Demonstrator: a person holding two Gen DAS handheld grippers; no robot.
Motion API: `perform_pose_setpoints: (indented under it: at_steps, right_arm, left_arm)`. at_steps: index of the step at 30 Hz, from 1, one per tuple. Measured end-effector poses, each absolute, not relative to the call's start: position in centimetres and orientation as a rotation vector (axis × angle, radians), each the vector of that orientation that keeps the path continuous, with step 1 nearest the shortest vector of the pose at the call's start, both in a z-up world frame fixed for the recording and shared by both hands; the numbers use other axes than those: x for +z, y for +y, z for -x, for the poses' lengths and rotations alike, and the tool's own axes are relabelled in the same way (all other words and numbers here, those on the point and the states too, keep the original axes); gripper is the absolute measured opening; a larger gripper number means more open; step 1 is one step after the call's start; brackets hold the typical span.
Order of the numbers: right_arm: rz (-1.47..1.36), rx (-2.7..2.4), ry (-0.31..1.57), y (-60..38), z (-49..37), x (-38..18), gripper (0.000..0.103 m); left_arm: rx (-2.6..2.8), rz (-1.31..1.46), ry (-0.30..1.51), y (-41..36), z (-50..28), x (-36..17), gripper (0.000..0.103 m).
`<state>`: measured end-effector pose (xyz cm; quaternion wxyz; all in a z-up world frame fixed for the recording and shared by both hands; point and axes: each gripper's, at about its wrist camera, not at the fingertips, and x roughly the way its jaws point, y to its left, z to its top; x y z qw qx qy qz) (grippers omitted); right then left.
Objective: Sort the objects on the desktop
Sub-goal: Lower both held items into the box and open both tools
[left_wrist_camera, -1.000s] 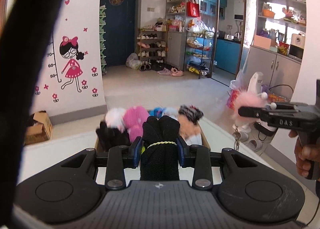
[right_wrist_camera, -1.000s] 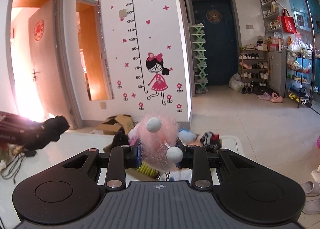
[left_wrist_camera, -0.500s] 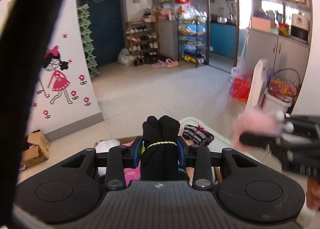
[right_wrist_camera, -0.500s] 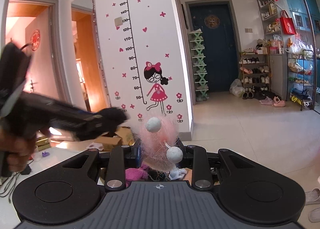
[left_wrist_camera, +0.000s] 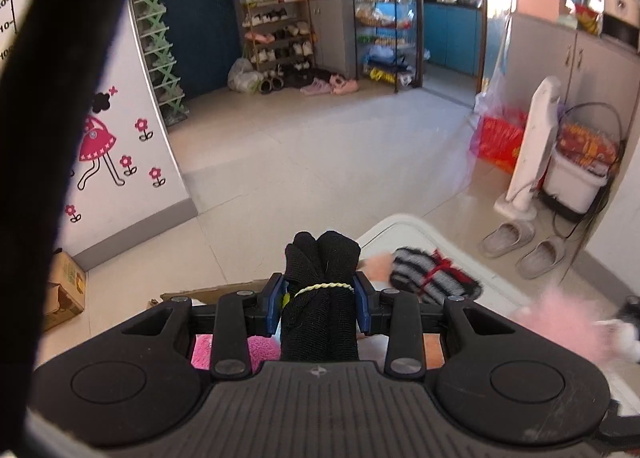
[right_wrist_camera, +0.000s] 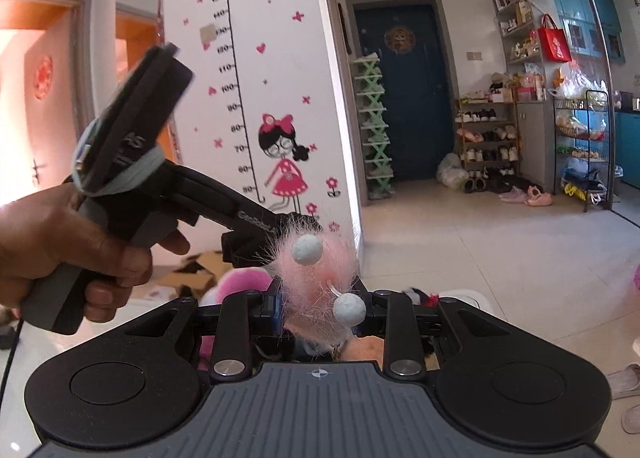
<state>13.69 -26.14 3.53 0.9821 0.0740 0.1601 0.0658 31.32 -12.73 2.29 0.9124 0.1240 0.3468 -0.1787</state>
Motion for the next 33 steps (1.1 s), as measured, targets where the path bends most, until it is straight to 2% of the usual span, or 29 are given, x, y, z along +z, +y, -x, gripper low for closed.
perform_pose_setpoints:
  at_steps: [13, 30, 31, 33]
  right_arm:
    - [-0.086, 0.116, 0.410, -24.2, -16.0, 0.9, 0.036]
    - [-0.024, 0.068, 0.434, -22.3, -17.0, -0.5, 0.037]
    - [-0.019, 0.066, 0.437, -22.2, -17.1, -0.6, 0.038]
    - [-0.008, 0.057, 0.442, -22.0, -17.3, -1.0, 0.041]
  left_arm:
    - [-0.349, -0.370, 0.734, -13.6, -34.0, 1.5, 0.033]
    - [-0.308, -0.353, 0.802, -13.6, -35.8, -0.6, 0.035]
    - [-0.304, -0.353, 0.798, -13.6, -35.8, -0.5, 0.037]
    - [-0.287, -0.364, 0.782, -13.5, -35.5, -0.3, 0.050]
